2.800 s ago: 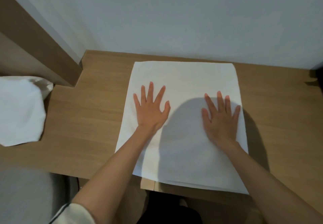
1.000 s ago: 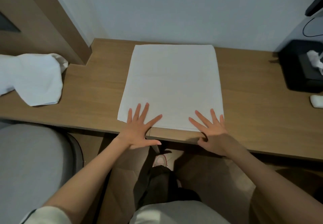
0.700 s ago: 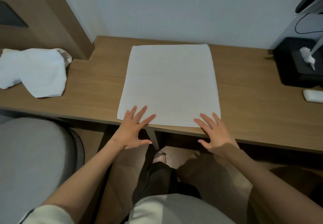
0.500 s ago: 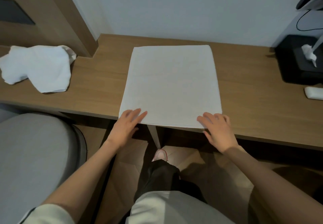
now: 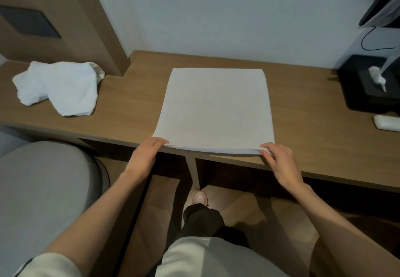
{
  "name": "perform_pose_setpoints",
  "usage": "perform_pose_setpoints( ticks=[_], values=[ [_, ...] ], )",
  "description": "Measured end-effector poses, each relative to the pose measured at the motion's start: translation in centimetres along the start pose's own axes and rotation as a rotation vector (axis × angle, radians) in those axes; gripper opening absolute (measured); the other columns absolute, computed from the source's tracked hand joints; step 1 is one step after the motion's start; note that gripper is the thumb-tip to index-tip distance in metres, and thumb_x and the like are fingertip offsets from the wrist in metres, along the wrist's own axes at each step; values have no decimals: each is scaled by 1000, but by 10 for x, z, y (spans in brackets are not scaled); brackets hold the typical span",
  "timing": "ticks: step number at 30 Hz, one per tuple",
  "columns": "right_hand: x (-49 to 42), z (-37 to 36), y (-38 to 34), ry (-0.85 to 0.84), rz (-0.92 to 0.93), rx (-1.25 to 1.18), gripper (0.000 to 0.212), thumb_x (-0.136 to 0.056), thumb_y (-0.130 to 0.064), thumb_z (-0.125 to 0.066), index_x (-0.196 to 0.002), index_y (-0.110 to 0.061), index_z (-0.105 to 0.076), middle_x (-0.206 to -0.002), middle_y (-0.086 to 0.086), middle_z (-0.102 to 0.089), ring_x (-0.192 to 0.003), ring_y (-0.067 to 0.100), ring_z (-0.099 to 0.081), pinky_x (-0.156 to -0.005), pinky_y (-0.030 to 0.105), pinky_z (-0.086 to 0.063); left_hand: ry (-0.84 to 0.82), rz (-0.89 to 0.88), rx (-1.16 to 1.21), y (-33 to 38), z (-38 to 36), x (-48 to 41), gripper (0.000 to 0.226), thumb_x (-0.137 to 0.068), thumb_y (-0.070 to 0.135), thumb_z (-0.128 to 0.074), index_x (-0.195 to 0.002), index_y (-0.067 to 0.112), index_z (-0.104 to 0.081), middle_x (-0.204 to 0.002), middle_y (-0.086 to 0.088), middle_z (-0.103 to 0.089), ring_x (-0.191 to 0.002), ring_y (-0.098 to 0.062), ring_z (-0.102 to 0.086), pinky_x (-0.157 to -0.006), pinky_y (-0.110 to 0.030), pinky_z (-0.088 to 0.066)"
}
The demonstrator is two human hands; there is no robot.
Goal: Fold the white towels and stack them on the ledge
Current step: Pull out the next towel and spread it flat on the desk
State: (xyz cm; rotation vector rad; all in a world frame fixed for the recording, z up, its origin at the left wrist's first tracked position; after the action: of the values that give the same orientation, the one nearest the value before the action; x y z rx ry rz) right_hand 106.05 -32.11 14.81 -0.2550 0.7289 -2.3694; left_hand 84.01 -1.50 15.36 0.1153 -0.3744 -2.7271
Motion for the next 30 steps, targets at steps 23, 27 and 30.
perform_pose_setpoints(
  ticks=[23,27,30],
  values=[
    [-165,47,-45,600,-297,-410,18,-99,-32,-45,-109,-19,-53,-100,-5,-56,-95,18,-54,-81,37,-45,383,284,567,-36,69,-200,14,-99,28,-43,-108,21,-51,-103,8,-54,-90,-8,-51,-73,-17,-37],
    [-206,48,-47,618,-319,-435,20,-100,-29,-44,-111,-15,-53,-103,-4,-57,-97,16,-53,-83,33,-42,382,287,562,-48,64,-243,9,-99,29,-43,-103,24,-49,-98,7,-55,-85,-6,-51,-72,-20,-37],
    [-230,47,-45,624,-332,-446,16,-100,-28,-44,-105,-15,-53,-96,-4,-57,-91,15,-52,-76,28,-36,378,292,567,-55,57,-272,6,-99,29,-44,-100,25,-49,-91,13,-52,-78,4,-51,-62,-11,-37]
  ],
)
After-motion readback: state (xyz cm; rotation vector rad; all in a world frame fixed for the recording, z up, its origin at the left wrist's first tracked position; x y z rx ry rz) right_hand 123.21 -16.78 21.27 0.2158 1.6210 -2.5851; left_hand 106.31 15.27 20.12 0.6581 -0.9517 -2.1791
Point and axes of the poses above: each hand's wrist, its own x-axis away from the middle knuckle, its own z-axis out of the back of the hand, y = z × x, the point moved 2 cm from there along -x, towards the middle knuckle
